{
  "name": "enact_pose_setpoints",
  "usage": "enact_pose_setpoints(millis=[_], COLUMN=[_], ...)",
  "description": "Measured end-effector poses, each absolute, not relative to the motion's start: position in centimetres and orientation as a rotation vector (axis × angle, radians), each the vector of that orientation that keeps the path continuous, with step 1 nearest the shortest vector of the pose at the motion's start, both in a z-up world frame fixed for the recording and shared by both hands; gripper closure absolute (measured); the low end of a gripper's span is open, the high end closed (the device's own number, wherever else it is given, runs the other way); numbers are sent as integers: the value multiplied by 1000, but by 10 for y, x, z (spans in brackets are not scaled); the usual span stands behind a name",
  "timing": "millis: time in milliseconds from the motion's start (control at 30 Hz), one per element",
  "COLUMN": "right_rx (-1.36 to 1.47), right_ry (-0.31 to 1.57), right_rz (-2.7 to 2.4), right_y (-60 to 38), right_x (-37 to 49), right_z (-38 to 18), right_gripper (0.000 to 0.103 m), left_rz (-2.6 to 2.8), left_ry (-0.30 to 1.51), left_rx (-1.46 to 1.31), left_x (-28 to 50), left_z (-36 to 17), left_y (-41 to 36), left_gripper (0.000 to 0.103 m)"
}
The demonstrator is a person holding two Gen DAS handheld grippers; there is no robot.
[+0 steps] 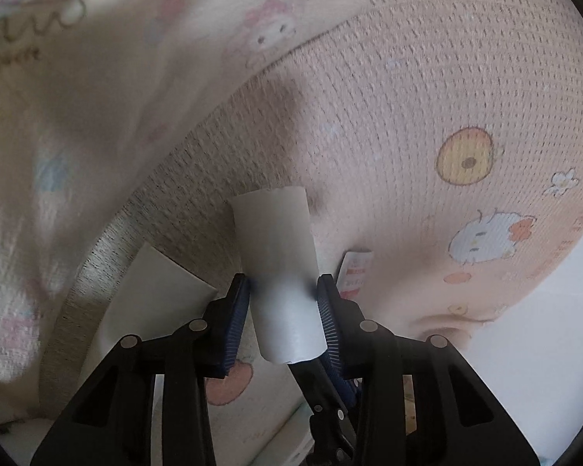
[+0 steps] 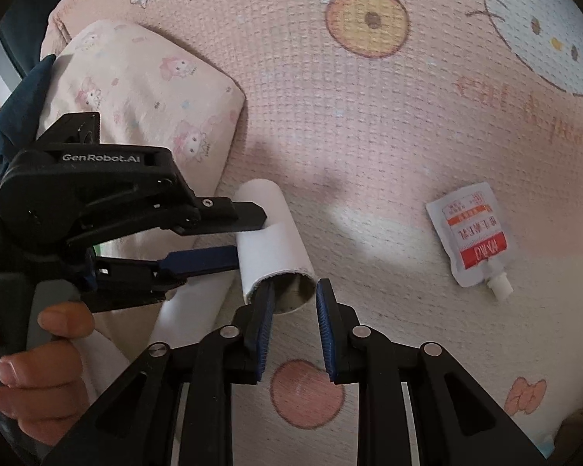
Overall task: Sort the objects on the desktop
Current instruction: 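Lift the second white tube upright with the left gripper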
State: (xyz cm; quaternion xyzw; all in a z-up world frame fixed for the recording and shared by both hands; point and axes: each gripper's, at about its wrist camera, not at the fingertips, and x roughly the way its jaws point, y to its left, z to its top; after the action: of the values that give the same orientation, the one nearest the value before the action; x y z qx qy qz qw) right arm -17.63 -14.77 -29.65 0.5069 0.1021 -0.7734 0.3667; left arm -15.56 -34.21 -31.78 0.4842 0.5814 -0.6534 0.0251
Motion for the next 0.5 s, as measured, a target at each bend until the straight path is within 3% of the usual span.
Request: enact_pose_setpoints(millis=[67,300,367,433,500], right_rx=[1325,1345,1333,1315,1309], right_ry=[276,354,364,356,349], right_rz=[-1975,-1956,-1955,-1944,-1933], right_y=[-140,-127,-128,-132,-136], right_x=[-179,-185,-186,-187,-189], right_z=[-299,-303,-302,-299,-299], right_gripper=[84,83,83,81,72], left_rz=[-2022,-2116,-2140,-2147,-2148], left_ry=[1742,1642,1549,1491,1505], left_rx=[1526,1589,1586,1576,1568], left_x=[-157,-166,-166,-166,-165], left_z=[-318,-308,-303,-300,-300], left_y=[-340,-329,-327,-327,-329], left_gripper=[70,70,69,61,57])
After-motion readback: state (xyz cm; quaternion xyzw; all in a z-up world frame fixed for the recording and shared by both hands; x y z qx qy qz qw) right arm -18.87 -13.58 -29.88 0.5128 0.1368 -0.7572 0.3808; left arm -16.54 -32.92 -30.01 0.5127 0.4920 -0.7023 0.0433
